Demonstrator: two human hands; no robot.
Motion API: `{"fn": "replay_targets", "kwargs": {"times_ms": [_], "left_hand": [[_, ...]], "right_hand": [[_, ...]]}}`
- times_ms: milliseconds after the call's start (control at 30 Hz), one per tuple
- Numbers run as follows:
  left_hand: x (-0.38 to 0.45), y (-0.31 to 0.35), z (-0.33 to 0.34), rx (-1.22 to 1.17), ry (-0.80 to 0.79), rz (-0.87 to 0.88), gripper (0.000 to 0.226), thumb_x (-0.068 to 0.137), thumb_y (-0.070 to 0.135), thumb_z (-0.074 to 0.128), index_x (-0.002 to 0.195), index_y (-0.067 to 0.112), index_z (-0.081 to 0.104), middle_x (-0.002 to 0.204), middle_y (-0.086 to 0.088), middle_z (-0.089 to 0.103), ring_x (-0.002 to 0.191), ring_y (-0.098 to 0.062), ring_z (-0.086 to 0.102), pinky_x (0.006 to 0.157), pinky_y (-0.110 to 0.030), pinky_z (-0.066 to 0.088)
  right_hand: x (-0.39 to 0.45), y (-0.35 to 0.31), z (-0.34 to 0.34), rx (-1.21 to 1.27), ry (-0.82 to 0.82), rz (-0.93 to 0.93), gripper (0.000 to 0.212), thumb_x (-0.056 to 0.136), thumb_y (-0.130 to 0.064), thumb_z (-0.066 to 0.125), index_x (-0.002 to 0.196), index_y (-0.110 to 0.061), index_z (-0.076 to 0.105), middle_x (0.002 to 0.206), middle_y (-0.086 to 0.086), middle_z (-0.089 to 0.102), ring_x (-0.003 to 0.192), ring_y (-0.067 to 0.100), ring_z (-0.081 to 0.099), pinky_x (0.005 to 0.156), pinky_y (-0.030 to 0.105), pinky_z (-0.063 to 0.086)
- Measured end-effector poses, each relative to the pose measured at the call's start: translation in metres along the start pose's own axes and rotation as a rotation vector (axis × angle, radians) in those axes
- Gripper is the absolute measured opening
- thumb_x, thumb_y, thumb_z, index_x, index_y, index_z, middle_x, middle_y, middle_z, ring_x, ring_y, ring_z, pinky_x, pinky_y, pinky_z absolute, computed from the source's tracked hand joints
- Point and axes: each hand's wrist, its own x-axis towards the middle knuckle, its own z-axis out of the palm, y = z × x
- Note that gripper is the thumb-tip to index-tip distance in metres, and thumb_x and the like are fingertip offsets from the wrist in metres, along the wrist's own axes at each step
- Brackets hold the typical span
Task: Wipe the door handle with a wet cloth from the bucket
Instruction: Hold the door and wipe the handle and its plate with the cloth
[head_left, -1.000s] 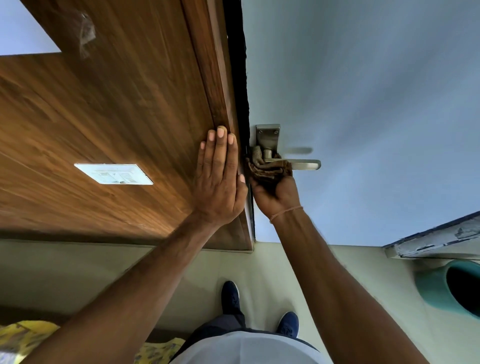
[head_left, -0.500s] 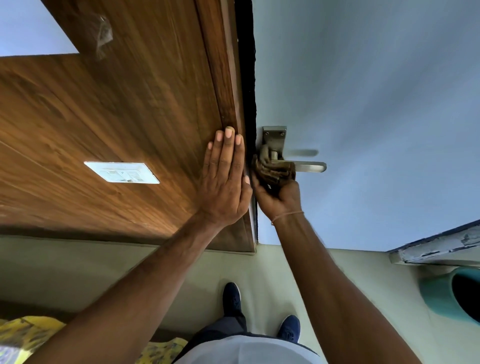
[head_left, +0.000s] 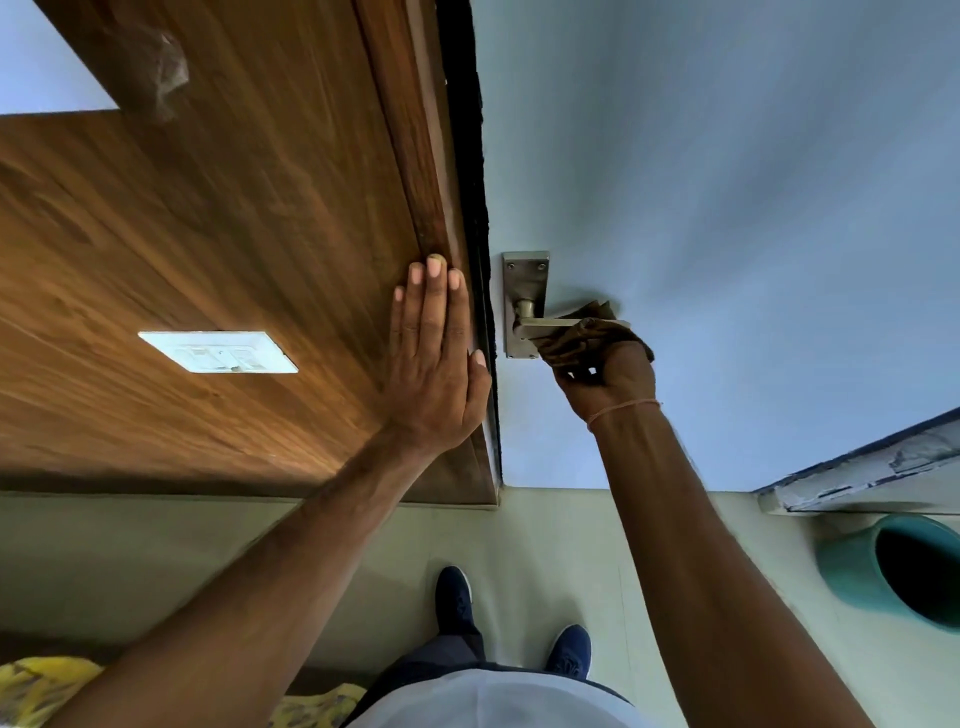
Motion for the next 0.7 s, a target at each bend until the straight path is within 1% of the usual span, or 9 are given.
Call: {"fn": "replay_targets", "kwargs": {"times_ms": [100, 167, 200, 267, 333, 400, 467, 600, 700], "left_hand": [[0.0, -0.001, 0.002, 0.003, 0.02, 0.006, 0.074, 0.101, 0.025, 0.039, 0.166, 0.001, 0.013, 0.171, -0.021, 0.018, 0.166, -0.032, 0.006, 0.135, -0.054, 0.017], [0.0, 0.0, 0.002, -0.003, 0.015, 0.008, 0.074, 0.101, 0.025, 0.04, 0.166, 0.0, 0.013, 0.171, -0.021, 0.018, 0.166, -0.032, 0.006, 0.135, -0.054, 0.017], [0.0, 0.0, 0.003, -0.003, 0.013, 0.007, 0.074, 0.101, 0.025, 0.04, 0.166, 0.001, 0.013, 0.171, -0.021, 0.018, 0.166, -0.032, 0.006, 0.135, -0.054, 0.016], [-0.001, -0.001, 0.004, -0.006, 0.015, 0.003, 0.074, 0.101, 0.025, 0.04, 0.166, 0.001, 0.013, 0.171, -0.021, 0.018, 0.166, -0.031, 0.005, 0.135, -0.054, 0.017], [-0.001, -0.001, 0.005, 0.001, 0.017, -0.002, 0.075, 0.101, 0.025, 0.04, 0.166, 0.002, 0.012, 0.171, -0.021, 0.018, 0.166, -0.031, 0.005, 0.134, -0.054, 0.017], [0.0, -0.001, 0.005, 0.008, 0.022, -0.004, 0.075, 0.101, 0.025, 0.04, 0.167, 0.002, 0.012, 0.171, -0.02, 0.018, 0.166, -0.031, 0.005, 0.134, -0.054, 0.018], [0.0, -0.002, 0.005, 0.003, 0.025, 0.0, 0.076, 0.101, 0.025, 0.041, 0.167, 0.003, 0.012, 0.171, -0.02, 0.018, 0.166, -0.03, 0.005, 0.134, -0.054, 0.018], [-0.001, -0.001, 0.004, 0.005, 0.003, 0.001, 0.076, 0.101, 0.025, 0.041, 0.167, 0.003, 0.009, 0.172, -0.021, 0.018, 0.166, -0.031, 0.003, 0.135, -0.055, 0.018], [-0.001, 0.0, 0.004, 0.006, 0.003, -0.004, 0.076, 0.102, 0.025, 0.04, 0.167, 0.002, 0.009, 0.172, -0.022, 0.018, 0.166, -0.031, 0.003, 0.134, -0.055, 0.018]], "right_hand": [[0.002, -0.016, -0.002, -0.036, 0.03, -0.18, 0.025, 0.092, 0.01, 0.048, 0.098, -0.002, 0.069, 0.08, 0.018, 0.068, 0.071, 0.03, 0.066, 0.074, 0.05, 0.06], [-0.002, -0.021, 0.001, -0.136, 0.029, -0.379, 0.034, 0.068, 0.027, 0.047, 0.092, 0.01, 0.065, 0.076, 0.025, 0.07, 0.056, 0.035, 0.064, 0.065, 0.062, 0.061], [-0.004, -0.021, 0.001, -0.274, 0.039, -0.5, 0.043, 0.059, 0.028, 0.045, 0.093, 0.009, 0.063, 0.079, 0.025, 0.074, 0.053, 0.039, 0.065, 0.059, 0.056, 0.061], [-0.009, -0.016, -0.002, -0.666, 0.079, -0.782, 0.044, 0.055, 0.018, 0.045, 0.086, -0.009, 0.06, 0.078, 0.008, 0.08, 0.062, 0.04, 0.072, 0.055, 0.042, 0.059], [-0.009, -0.012, -0.007, -1.104, 0.113, -1.113, 0.036, 0.06, 0.007, 0.053, 0.079, -0.022, 0.062, 0.081, -0.006, 0.078, 0.081, 0.026, 0.07, 0.068, 0.041, 0.057], [-0.008, -0.009, -0.01, -1.394, 0.103, -1.388, 0.028, 0.066, -0.001, 0.057, 0.08, -0.022, 0.067, 0.084, -0.008, 0.073, 0.089, 0.025, 0.061, 0.077, 0.041, 0.05], [-0.008, -0.007, -0.011, -1.505, -0.003, -1.524, 0.027, 0.07, -0.004, 0.056, 0.087, -0.018, 0.071, 0.092, -0.003, 0.074, 0.093, 0.03, 0.062, 0.085, 0.042, 0.047], [-0.004, -0.018, -0.033, -1.549, -0.293, -1.677, 0.046, 0.073, 0.005, 0.058, 0.116, -0.004, 0.074, 0.121, 0.01, 0.074, 0.114, 0.035, 0.066, 0.103, 0.048, 0.049], [0.0, -0.026, -0.041, -1.587, -0.411, -1.787, 0.047, 0.081, 0.014, 0.063, 0.124, -0.001, 0.073, 0.129, 0.014, 0.072, 0.121, 0.035, 0.067, 0.104, 0.049, 0.052]]}}
